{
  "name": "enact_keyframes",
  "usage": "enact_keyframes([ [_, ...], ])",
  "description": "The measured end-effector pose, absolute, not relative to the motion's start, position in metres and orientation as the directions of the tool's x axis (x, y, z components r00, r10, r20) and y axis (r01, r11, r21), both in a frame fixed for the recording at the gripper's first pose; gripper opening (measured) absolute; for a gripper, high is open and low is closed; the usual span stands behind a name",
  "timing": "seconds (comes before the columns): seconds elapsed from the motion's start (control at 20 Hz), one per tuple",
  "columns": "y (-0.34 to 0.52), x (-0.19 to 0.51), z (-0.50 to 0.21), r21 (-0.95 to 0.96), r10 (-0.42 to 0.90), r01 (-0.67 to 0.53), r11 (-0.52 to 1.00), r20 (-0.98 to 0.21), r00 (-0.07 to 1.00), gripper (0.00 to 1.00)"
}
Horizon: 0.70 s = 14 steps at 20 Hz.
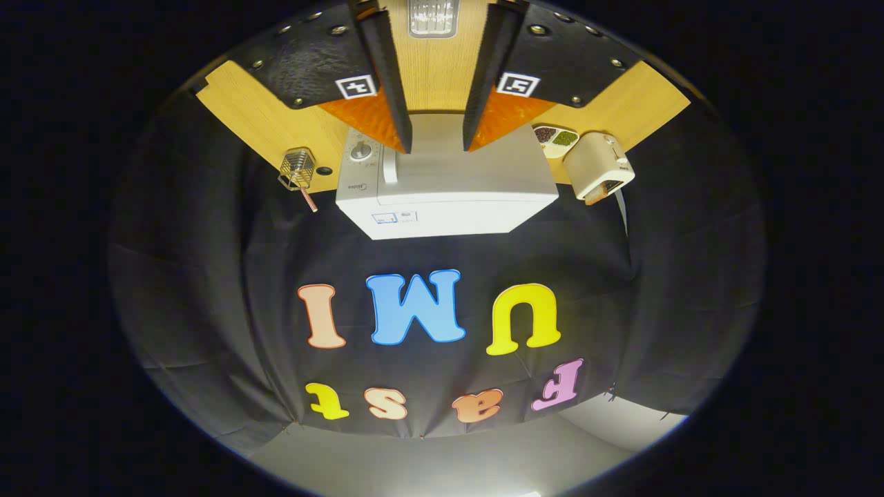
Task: Open the microwave, put the food inside, and close the microwave door.
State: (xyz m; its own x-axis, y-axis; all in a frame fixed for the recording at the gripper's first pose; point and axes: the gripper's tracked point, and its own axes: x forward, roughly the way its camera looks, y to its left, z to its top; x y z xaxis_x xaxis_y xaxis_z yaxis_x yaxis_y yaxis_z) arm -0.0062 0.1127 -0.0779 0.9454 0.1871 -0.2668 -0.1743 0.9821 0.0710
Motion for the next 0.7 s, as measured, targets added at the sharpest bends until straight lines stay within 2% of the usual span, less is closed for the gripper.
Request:
enact_keyframes([
  [0.05, 0.11, -0.008, -0.083, 0.062, 0.183, -0.173, 0.983, -0.272, 0.945, 0.8],
  [0.15, 0.104, -0.014, -0.088, 0.061, 0.166, -0.155, 0.986, -0.277, 0.947, 0.97],
  [0.7, 0.068, -0.012, -0.064, 0.079, 0.095, -0.08, 0.994, -0.208, 0.974, 0.99],
])
